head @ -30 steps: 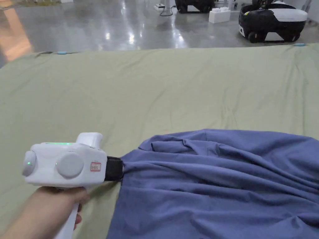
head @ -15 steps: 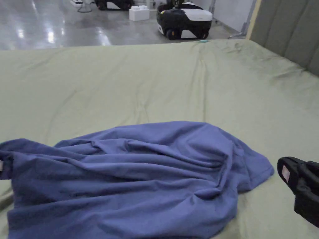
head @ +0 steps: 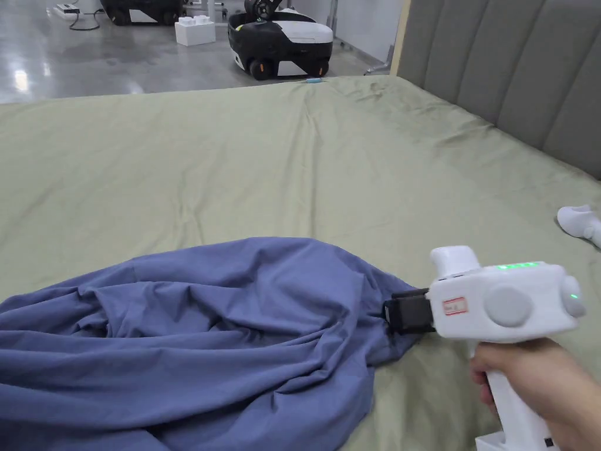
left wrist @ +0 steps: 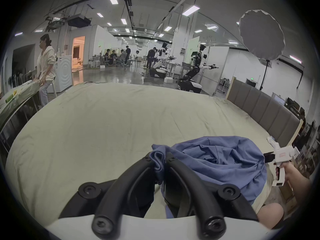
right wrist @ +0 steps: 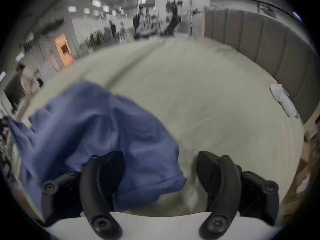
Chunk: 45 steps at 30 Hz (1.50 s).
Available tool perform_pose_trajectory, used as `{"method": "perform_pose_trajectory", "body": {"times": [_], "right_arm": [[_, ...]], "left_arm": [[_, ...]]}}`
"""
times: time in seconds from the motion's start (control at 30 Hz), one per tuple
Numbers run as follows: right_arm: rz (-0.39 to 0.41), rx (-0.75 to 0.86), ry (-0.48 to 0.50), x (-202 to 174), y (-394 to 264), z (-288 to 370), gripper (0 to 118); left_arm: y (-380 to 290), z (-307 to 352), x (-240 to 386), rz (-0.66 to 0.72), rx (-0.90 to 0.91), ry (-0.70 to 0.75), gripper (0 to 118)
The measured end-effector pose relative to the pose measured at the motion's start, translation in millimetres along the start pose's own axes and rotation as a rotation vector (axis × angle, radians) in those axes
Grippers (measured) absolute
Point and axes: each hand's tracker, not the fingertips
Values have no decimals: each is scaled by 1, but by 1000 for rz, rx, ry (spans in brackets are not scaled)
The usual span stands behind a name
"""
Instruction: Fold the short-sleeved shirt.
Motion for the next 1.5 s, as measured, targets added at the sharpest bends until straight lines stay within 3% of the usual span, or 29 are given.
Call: {"method": "perform_pose_trajectory", "body": {"times": [0.03,0.07,0.1,0.13,0.17,0.23,0.27,0.37,0.47,0.57,0.7,1.0,1.1,1.23,1.5], "right_arm": [[13,66,-28,-4,0,12,86],[24,119,11,-8,1,28,78],[32,110,89,-10,4,34,49],[-8,70,157,-15,3,35,6],[0,39,166,-21,3,33,6],[94,74,64,-37,1,37,6],[106,103,57,-40,3,44,6],[-30,251,156,-38,8,93,6],[8,408,90,-39,21,163,6],[-23,515,134,-38,35,232,6],[22,634,129,-46,52,311,6],[4,812,104,-57,127,437,6],[-2,846,123,-61,155,465,6],[35,891,64,-76,196,481,6],[26,918,40,-98,285,460,6]], "left_arm": [[1,2,0,-2,1,-1,8],[1,5,-1,-3,2,-2,8],[3,5,0,-5,2,-5,8],[5,9,0,-4,3,-10,8],[7,12,0,1,9,-15,8],[12,22,4,20,23,-27,8],[16,30,5,17,21,-34,8],[34,71,7,-37,84,-58,8],[59,117,-2,-52,156,-14,8],[83,155,-12,-17,207,-10,8],[118,200,-28,-31,296,73,8],[221,264,-55,94,369,172,8],[251,274,-56,117,392,165,8],[291,266,-51,103,405,169,8],[367,201,-63,95,394,221,8]]}}
